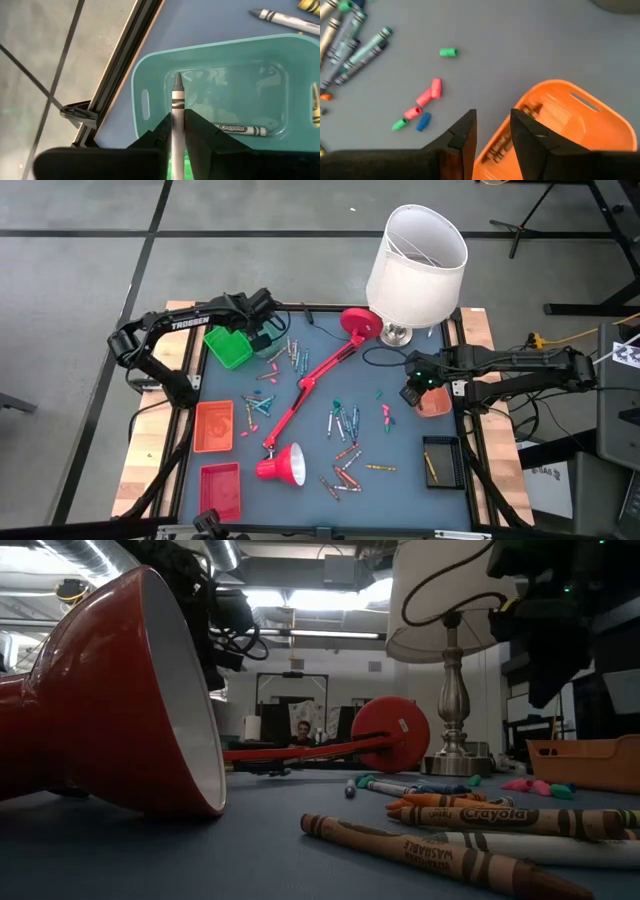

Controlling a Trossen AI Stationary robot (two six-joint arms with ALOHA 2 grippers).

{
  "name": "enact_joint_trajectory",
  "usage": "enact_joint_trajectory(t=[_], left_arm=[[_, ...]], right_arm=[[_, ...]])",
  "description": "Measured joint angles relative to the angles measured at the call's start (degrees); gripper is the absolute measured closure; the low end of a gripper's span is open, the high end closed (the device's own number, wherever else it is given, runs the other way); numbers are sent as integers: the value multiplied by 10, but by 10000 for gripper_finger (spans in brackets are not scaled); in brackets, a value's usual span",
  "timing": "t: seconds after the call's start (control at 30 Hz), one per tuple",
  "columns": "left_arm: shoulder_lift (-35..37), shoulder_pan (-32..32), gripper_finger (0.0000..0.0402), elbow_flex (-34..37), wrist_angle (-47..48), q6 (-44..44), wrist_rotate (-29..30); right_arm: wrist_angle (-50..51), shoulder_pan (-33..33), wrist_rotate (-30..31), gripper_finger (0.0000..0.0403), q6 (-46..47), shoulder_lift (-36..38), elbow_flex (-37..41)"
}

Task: Sort crayons
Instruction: Put the gray crayon into the blue bin, then put the yellow crayon into the black bin

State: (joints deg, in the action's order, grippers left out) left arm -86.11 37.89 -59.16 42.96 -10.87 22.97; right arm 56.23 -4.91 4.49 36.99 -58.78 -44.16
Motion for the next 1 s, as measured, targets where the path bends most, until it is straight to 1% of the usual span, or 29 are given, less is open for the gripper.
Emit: enact_joint_trajectory(t=[0.2, 0.4, 0.53, 0.7, 0.8, 0.87, 1.0], left_arm=[[0, 0, 324, 0, -1, 3, -2], [0, 0, 306, 0, -1, 3, -4], [0, 0, 304, 0, -1, 3, -4], [0, 0, 309, 0, -1, 3, -4], [0, 0, 311, 0, -1, 3, -4], [0, 0, 311, 0, -1, 3, -4], [0, 0, 308, 0, -1, 4, -4]], right_arm=[[-34, 0, -6, 288, 0, 0, 0], [-76, 0, -6, 288, -17, 0, 0], [-106, 0, -6, 288, -42, 0, 0], [-138, 0, -15, 288, -45, 0, 0], [-145, 1, -39, 288, -47, 0, 0], [-148, 5, -66, 288, -58, 0, 0], [-176, 45, -94, 288, -74, -7, 0]])
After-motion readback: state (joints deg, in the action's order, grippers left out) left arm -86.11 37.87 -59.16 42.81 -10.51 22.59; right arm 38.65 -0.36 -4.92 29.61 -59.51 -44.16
